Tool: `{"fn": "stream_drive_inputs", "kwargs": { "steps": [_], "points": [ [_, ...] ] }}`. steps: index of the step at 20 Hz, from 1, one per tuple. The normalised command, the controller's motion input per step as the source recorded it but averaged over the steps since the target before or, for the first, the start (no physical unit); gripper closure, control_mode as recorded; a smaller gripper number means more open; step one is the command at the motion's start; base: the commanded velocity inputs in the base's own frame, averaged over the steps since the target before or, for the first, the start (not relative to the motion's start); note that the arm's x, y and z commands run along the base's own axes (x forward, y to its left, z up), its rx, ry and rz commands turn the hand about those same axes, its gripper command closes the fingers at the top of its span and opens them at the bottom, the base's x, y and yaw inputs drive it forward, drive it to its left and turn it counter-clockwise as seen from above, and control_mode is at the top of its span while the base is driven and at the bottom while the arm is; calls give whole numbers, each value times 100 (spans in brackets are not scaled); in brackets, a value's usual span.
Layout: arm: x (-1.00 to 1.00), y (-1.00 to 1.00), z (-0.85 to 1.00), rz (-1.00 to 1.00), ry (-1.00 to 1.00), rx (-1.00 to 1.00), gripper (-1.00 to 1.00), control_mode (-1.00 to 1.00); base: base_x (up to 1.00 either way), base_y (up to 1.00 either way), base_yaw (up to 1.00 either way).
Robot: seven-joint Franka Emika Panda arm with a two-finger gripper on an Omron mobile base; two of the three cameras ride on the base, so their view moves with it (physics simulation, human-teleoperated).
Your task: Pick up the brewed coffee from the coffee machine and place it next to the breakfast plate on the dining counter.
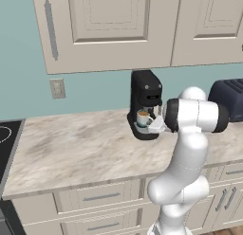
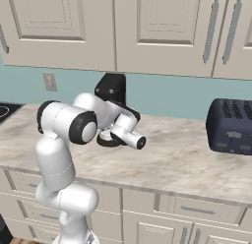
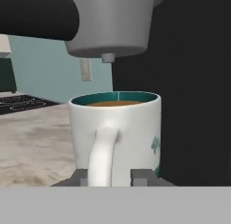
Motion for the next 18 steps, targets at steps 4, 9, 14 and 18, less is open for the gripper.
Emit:
{"fn": "stream_drive_inputs", "kwargs": {
  "steps": [4, 9, 14, 18],
  "points": [
    [-26, -1, 0, 2, 0, 0, 100, -100, 0, 0, 0],
    [-68, -26, 0, 0, 0, 0, 100, -100, 0, 0, 0],
    [-45, -30, 3, 0, 0, 0, 100, -100, 0, 0, 0],
    [-48, -42, 15, 0, 3, 0, 100, -100, 0, 0, 0]
  ]
}}
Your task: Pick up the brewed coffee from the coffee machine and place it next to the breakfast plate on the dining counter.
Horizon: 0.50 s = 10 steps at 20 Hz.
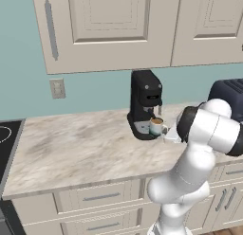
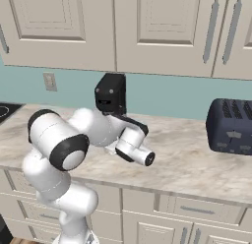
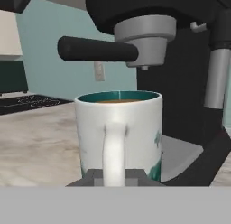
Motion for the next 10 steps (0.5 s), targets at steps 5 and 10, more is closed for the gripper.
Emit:
{"fn": "stream_drive_inputs", "kwargs": {
  "steps": [5, 10],
  "points": [
    [-68, -53, 46, 0, 4, 0, 100, -100, 0, 0, 0],
    [-94, -28, 92, 0, 0, 0, 100, -100, 0, 0, 0]
  ]
}}
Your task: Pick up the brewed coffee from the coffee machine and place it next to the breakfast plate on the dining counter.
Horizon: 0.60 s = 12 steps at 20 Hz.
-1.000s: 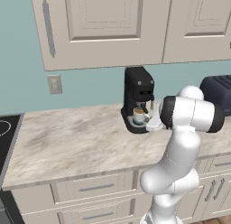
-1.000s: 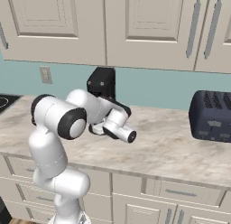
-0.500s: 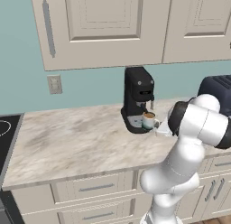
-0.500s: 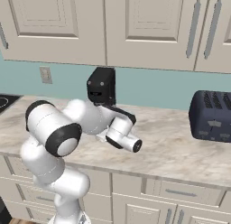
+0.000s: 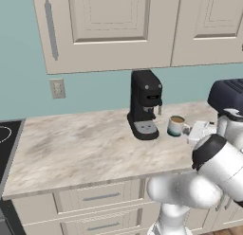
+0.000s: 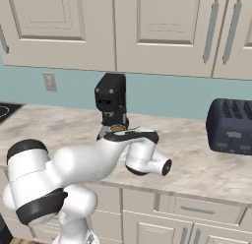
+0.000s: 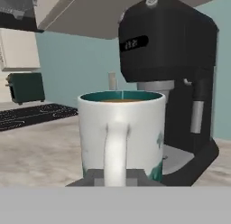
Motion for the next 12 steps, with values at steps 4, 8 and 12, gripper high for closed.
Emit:
{"fn": "stream_drive_inputs", "kwargs": {
  "steps": [4, 8, 12],
  "points": [
    [-83, 0, 100, 0, 4, 1, 100, -100, 0, 0, 0],
    [-73, 0, 100, 0, 5, 1, 100, -100, 0, 0, 0],
    [-48, 0, 99, 2, 8, 0, 100, -100, 0, 0, 0]
  ]
}}
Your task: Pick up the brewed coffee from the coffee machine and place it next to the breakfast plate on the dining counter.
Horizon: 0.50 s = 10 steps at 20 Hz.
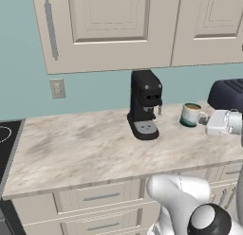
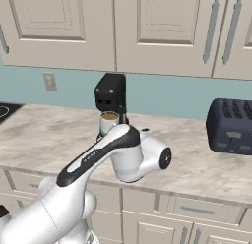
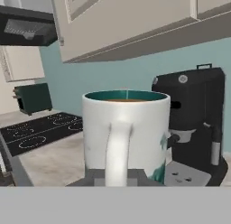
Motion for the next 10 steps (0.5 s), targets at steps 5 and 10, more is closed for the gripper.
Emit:
{"fn": "stream_drive_inputs", "kwargs": {
  "steps": [5, 10],
  "points": [
    [-33, 0, 62, 3, 7, 0, 100, -100, 0, 0, 0],
    [-20, 17, 11, 1, 5, -5, 100, -100, 0, 0, 0]
  ]
}}
